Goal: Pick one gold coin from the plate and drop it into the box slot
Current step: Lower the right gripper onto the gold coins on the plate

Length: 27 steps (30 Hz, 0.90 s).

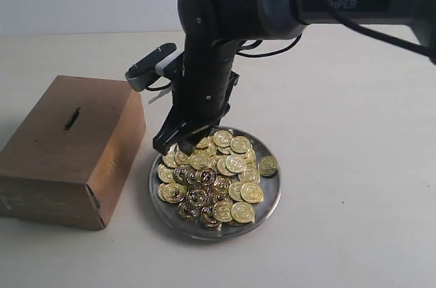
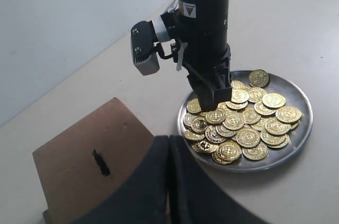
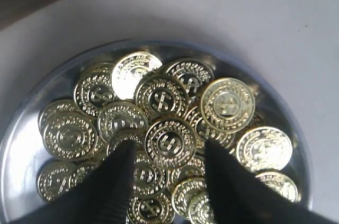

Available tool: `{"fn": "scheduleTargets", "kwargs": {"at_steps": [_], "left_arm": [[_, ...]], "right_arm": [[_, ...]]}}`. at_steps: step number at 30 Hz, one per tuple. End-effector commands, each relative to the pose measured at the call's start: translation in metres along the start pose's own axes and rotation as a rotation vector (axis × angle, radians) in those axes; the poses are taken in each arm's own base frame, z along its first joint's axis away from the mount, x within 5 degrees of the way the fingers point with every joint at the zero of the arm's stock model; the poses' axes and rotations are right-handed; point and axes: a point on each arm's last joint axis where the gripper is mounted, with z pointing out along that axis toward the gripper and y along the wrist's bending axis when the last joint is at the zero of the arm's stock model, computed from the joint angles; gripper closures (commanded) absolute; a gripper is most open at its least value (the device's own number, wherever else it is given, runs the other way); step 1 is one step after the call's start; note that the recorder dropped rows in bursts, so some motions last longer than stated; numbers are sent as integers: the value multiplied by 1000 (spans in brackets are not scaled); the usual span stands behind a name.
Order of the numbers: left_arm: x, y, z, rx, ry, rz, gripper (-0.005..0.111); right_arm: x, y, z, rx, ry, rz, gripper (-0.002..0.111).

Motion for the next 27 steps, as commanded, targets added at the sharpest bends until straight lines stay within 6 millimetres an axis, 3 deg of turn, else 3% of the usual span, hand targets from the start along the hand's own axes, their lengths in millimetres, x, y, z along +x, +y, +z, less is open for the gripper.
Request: {"fn": "scheduleTargets", "kwargs": {"at_steps": [1,13,27], "left_arm": [[0,-1,1,12,-8,-14,107],[0,-1,1,12,-8,-14,107],[0,-1,1,12,-8,-14,107]], "right_arm": [[-5,-1,10,-9,32,2,39],[-4,-3,33,-15,71,9,45],[-3,-3,39,-17,82,26,47]]}}
